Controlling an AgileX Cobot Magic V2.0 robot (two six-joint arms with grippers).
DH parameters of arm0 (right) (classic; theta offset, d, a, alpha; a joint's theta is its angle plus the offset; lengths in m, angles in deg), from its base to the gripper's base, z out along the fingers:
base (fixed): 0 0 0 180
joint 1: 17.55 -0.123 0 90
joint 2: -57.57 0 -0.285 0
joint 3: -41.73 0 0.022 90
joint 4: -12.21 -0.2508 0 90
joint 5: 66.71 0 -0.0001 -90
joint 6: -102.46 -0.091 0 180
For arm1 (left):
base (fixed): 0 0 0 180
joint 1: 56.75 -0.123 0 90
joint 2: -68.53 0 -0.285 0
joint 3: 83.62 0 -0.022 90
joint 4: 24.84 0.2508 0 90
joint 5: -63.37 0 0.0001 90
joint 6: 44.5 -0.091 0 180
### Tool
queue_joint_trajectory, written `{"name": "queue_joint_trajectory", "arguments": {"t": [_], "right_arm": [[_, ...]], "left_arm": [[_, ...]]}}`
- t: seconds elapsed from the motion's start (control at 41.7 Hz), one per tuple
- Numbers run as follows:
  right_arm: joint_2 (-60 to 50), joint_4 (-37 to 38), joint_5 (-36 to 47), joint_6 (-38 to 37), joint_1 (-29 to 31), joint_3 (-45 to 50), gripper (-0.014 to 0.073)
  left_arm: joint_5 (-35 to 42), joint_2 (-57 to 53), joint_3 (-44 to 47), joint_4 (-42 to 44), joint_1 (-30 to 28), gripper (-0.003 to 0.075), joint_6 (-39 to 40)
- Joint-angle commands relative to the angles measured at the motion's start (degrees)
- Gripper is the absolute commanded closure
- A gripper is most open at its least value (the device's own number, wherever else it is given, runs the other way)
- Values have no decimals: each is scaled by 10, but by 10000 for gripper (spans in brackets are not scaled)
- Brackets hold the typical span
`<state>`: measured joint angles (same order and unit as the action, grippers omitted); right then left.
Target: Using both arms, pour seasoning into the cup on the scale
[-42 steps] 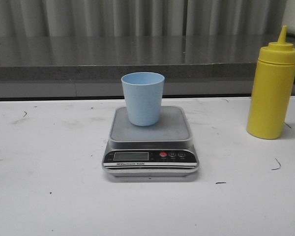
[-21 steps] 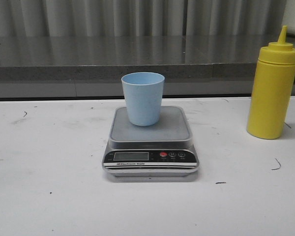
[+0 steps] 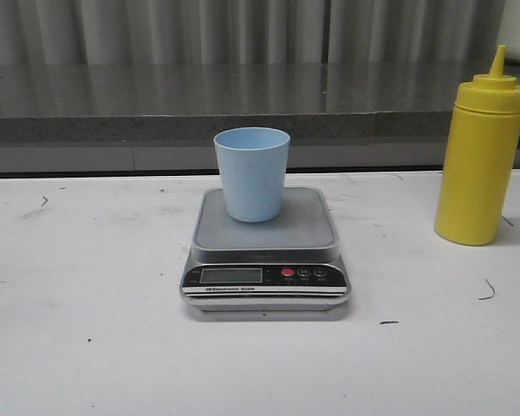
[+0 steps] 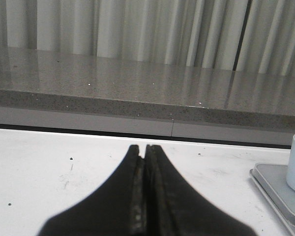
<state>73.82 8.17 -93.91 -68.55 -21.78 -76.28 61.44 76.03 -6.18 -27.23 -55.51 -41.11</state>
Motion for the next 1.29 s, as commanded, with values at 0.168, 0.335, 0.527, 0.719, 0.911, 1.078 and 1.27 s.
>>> {"name": "queue_joint_trajectory", "arguments": {"t": [0.168, 0.335, 0.527, 0.719, 0.911, 1.078, 1.27], "right_arm": [[-94, 3, 200, 12, 17, 130, 710], [-100, 3, 243, 12, 18, 164, 710], [-100, 3, 247, 12, 18, 164, 710], [-100, 1, 248, 9, 18, 164, 710], [-100, 11, 252, -75, 18, 165, 710], [-100, 25, 257, -90, 18, 165, 710], [-100, 22, 263, -100, 18, 165, 710]], "left_arm": [[46, -9, 14, 0, -1, 740, 2], [46, -9, 14, 0, -1, 740, 2], [46, -9, 14, 0, -1, 740, 2], [46, -9, 14, 0, -1, 740, 2], [46, -9, 14, 0, -1, 740, 2], [46, -9, 14, 0, -1, 740, 2], [46, -9, 14, 0, -1, 740, 2]]}}
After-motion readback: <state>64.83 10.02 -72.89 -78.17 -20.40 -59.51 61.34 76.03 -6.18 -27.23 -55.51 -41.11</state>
